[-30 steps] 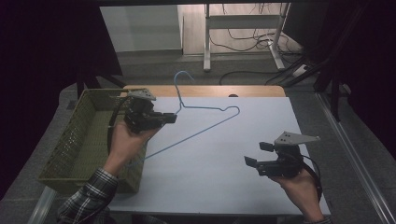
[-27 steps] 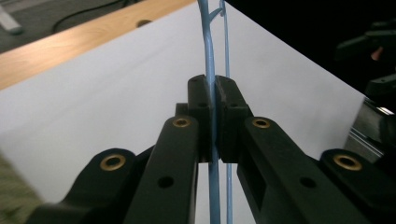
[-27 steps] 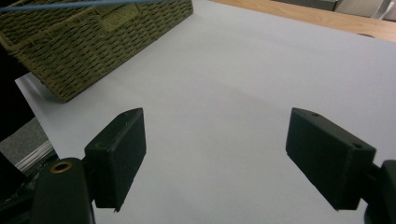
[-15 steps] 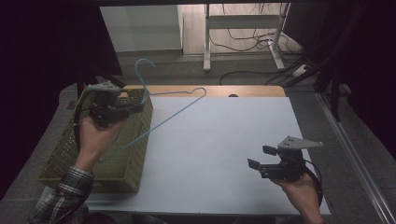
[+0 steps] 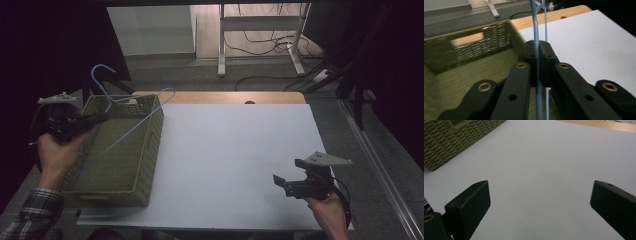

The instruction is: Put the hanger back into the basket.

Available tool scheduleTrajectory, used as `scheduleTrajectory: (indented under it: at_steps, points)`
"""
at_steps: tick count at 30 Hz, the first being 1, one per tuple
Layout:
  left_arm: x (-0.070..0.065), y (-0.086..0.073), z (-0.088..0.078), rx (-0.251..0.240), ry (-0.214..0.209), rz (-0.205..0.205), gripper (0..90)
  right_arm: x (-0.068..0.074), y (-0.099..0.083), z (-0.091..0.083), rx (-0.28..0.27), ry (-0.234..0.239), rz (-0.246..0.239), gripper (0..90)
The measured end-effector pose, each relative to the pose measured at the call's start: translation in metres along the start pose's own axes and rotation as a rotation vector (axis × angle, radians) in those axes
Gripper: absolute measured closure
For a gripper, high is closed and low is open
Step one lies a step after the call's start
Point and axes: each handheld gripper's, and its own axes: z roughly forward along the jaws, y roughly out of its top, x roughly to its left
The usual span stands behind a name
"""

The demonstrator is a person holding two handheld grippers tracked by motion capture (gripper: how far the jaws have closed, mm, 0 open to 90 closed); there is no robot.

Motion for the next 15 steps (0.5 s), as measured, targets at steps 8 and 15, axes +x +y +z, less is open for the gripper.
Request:
scheduleTrajectory:
  at_steps: [8, 15]
  points:
    - [0.033, -0.021, -0.012, -0.007, 0.058, -0.046, 87.0, -0.004, -0.007, 0.004, 0.024, -0.017, 0.008, 2.0]
    - [0.054, -0.036, 0.002, -0.011, 0.079, -0.066, 87.0, -0.006, -0.01, 0.009, 0.045, -0.021, 0.007, 2.1]
